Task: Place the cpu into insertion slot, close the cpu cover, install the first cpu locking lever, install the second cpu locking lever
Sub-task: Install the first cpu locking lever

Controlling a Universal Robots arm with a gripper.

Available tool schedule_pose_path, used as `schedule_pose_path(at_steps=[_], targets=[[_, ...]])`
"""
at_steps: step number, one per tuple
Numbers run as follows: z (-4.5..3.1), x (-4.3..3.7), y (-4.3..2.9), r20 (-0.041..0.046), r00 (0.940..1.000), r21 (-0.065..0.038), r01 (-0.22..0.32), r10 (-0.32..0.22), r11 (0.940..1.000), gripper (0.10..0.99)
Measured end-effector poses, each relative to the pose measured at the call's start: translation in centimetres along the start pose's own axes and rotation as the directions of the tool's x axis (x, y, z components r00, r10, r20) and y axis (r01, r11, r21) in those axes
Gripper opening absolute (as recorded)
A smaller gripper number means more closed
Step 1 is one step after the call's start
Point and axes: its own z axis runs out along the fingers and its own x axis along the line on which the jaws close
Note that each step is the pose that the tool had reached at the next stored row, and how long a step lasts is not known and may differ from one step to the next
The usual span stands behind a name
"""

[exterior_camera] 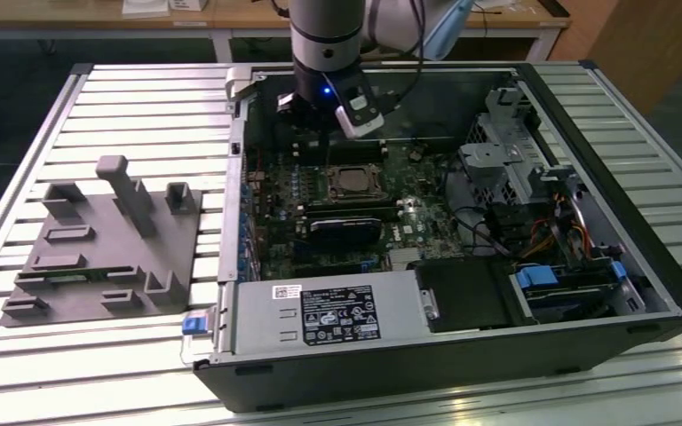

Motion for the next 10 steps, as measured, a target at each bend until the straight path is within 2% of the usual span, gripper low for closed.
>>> schedule_pose_path(at_steps=[10], targets=[[0.07, -2.66, 0.13, 0.0, 1.0, 0.002, 0.0, 0.0, 1.0, 0.106]])
